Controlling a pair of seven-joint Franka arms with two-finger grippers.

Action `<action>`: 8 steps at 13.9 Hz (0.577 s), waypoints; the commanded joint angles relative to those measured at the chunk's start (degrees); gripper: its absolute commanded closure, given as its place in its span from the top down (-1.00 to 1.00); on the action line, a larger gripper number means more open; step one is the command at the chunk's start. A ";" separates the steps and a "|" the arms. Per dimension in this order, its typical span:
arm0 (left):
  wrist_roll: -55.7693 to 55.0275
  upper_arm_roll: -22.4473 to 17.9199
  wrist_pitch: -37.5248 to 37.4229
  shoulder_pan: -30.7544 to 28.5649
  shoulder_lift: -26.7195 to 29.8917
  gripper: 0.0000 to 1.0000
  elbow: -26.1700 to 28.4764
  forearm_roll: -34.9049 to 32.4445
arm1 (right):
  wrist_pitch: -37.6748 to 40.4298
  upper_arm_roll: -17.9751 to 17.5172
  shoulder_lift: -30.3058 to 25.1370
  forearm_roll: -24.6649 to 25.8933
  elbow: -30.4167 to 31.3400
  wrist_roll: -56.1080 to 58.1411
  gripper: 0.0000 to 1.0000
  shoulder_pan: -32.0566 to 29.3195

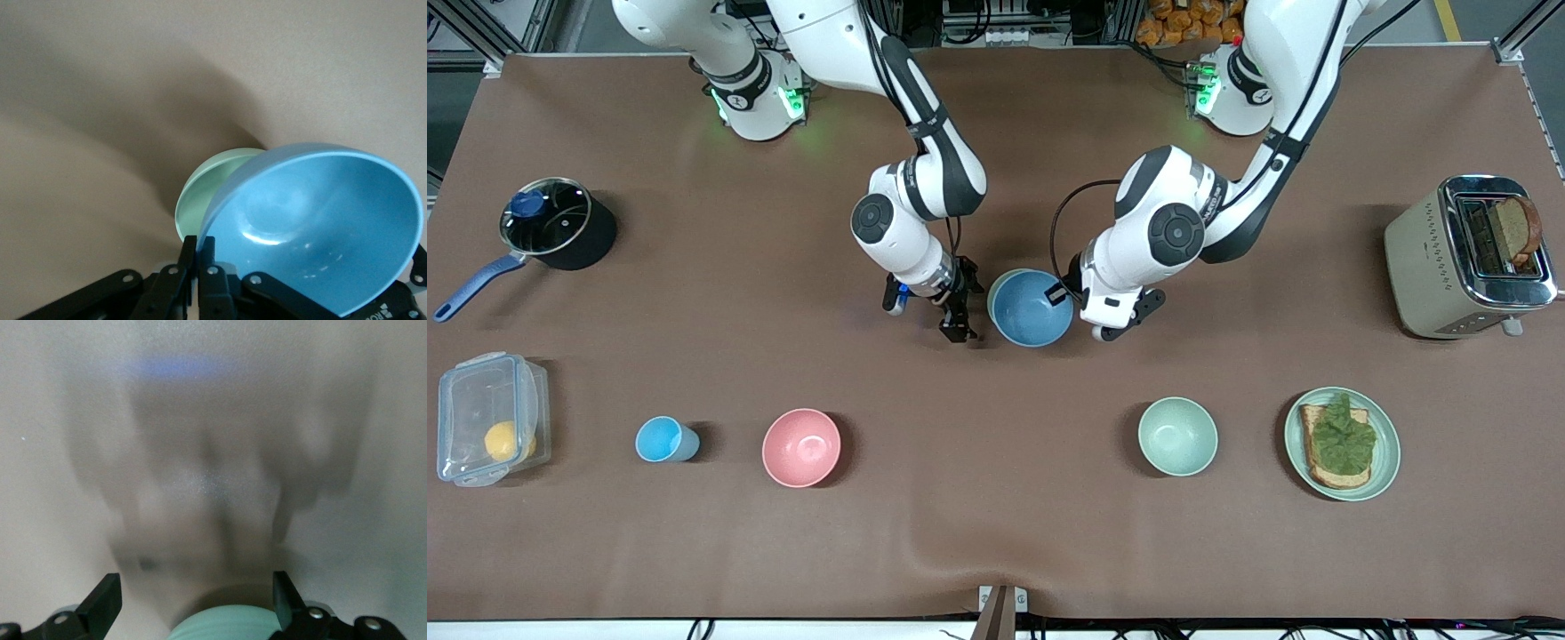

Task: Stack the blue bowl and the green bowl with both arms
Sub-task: 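Open the left gripper to release the blue bowl inside the green bowl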

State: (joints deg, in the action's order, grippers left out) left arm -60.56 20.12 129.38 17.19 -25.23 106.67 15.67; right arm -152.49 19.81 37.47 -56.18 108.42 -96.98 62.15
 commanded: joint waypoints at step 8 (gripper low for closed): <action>-0.78 0.19 10.63 3.46 -0.17 -1.00 7.40 1.56 | -0.53 -0.21 0.76 -1.65 -1.10 0.57 1.00 -0.27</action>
State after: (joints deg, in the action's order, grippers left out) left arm -60.61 20.20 137.95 19.86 -26.10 112.29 15.67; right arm -152.53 19.81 37.48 -56.19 108.41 -96.98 62.15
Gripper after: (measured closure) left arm 0.956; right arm 0.000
